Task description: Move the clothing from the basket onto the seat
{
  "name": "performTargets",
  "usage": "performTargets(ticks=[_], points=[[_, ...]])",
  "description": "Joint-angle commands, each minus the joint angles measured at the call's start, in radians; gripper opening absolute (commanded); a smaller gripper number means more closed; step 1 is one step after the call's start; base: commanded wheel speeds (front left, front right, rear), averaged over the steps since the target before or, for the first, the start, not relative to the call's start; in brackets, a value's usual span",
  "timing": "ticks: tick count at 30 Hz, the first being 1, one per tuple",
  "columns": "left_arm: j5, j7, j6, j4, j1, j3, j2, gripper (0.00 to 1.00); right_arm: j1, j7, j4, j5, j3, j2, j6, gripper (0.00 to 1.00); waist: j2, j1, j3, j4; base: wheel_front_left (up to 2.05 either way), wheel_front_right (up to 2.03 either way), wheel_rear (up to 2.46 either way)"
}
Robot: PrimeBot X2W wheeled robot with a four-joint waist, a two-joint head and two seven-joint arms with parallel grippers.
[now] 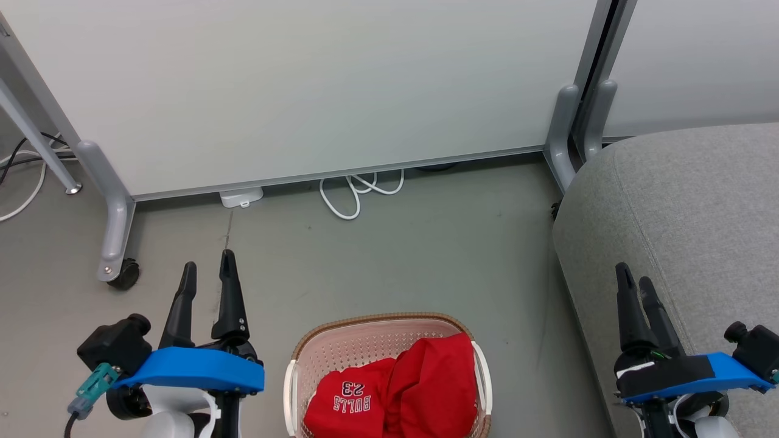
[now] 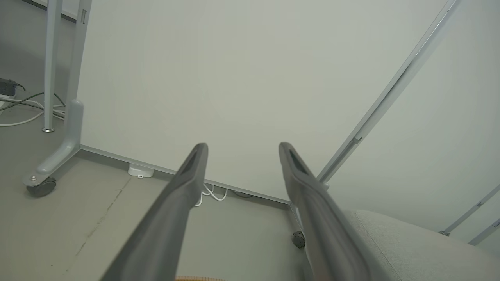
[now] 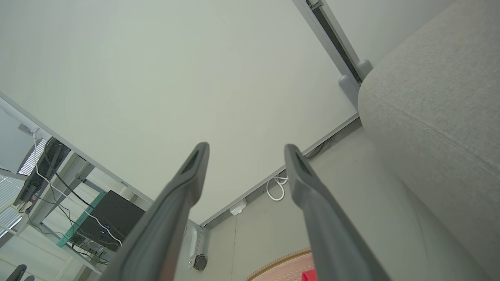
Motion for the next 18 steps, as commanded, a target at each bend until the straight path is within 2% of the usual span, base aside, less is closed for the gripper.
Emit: performTargets(ticks=[1,12,18], points=[[0.038,-0.009,0.006,-0.006,-0.024,-0.009,0.006,1.0,-0.02,-0.009,-0.015,-0.036,-0.002,-0.008,0.002,1.0,0.0,-0.0001,0.001,0.0,0.0,0.0,0.0],[0.194,-0.04,0.047,-0.005,-0.03,-0.044,0.015,1.0,-0.009,-0.039,-0.031,-0.205,0.004,-0.009,0.002,1.0,0.0,-0.0001,0.005,0.003,0.0,0.0,0.0],[0.239,-0.054,0.03,-0.024,-0.03,-0.064,0.024,1.0,0.0,-0.054,-0.042,-0.27,0.005,-0.009,0.002,1.0,0.0,-0.0001,0.009,0.003,0.0,0.0,0.0]])
